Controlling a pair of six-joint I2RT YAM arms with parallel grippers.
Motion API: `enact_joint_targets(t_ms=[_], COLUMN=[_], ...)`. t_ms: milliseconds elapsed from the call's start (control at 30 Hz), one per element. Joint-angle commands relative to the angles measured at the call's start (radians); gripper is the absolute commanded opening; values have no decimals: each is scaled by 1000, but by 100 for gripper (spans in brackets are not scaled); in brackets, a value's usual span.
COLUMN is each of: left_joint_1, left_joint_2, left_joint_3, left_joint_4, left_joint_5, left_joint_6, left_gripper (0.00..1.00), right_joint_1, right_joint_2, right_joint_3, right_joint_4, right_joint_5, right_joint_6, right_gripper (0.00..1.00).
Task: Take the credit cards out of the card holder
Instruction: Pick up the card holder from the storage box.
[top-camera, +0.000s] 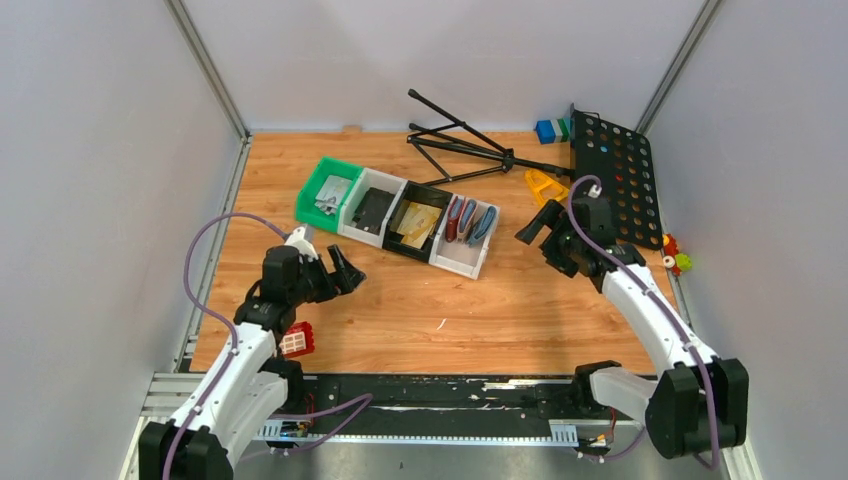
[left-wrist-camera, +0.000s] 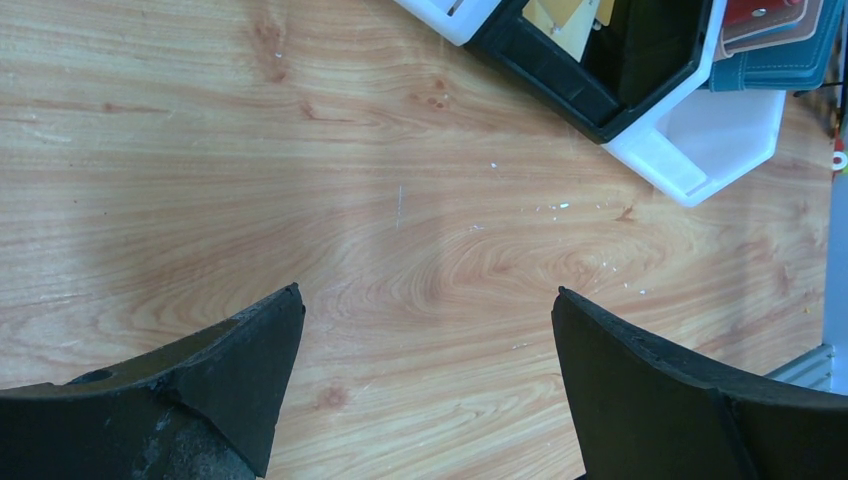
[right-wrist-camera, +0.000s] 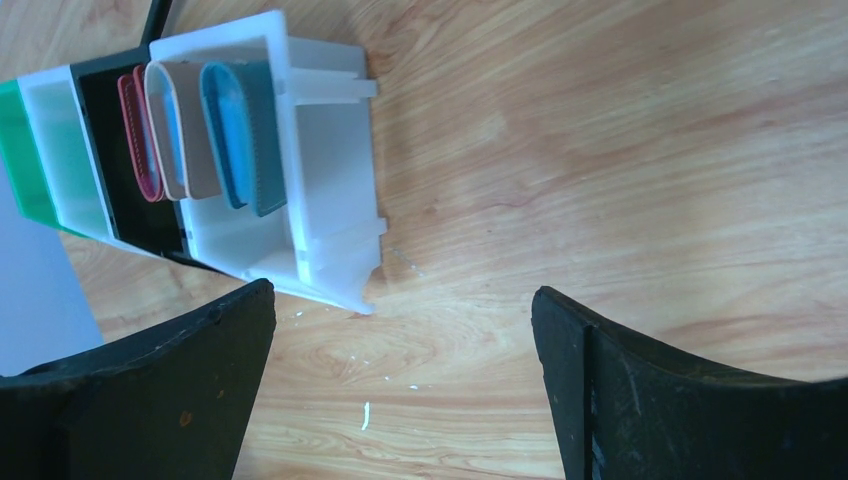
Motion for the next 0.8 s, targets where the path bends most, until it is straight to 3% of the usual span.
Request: enact_joint_targets(t_ms=[0, 333, 433, 533, 767], left_joint_1=[4, 3, 3, 3, 3], left_joint_2=[12, 106, 127, 120, 57], left_joint_3=[7, 17, 32, 37, 23], left_joint_4=[2, -42, -56, -64, -59], left_joint_5=[-10, -39, -27, -32, -23], left_joint_6=[2, -58, -56, -67, -77], left_gripper=[100, 100, 100, 100, 100], right_joint_1=[55, 156, 185, 206, 226], right_joint_2=[67, 257, 331, 395, 483], right_joint_3=[76, 209, 276, 328, 382], right_joint_4=[61, 162, 163, 153, 131], right_joint_5=[13, 21, 25, 27, 86], right_joint_6=[23, 23, 19, 23, 27], right_gripper=[100, 99, 87, 85, 65])
